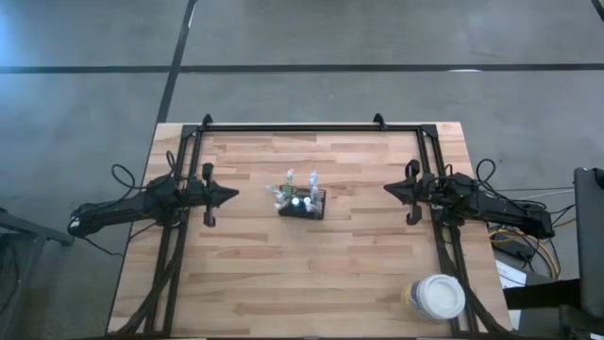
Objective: Pick & Place toothbrushing station
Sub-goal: Return to Home Position
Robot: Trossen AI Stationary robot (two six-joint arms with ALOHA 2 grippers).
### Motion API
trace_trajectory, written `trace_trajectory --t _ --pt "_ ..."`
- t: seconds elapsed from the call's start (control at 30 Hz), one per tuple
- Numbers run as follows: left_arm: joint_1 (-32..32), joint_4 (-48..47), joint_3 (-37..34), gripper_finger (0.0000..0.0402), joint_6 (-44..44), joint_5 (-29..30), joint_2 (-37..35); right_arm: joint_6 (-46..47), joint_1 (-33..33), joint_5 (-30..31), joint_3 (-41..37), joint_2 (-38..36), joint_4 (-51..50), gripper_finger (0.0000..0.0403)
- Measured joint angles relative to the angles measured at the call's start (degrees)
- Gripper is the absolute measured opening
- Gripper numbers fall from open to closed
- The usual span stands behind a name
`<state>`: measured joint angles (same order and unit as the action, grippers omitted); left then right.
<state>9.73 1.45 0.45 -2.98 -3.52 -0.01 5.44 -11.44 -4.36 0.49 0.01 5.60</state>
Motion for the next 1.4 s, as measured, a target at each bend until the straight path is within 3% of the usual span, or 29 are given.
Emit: trace_trajectory --t 1.4 --pt "0.0 -0.17 -0.11 0.0014 1.56 1.43 0.0 -0.03 0.0 -0.07 0.04 0.13 1.95 0.0008"
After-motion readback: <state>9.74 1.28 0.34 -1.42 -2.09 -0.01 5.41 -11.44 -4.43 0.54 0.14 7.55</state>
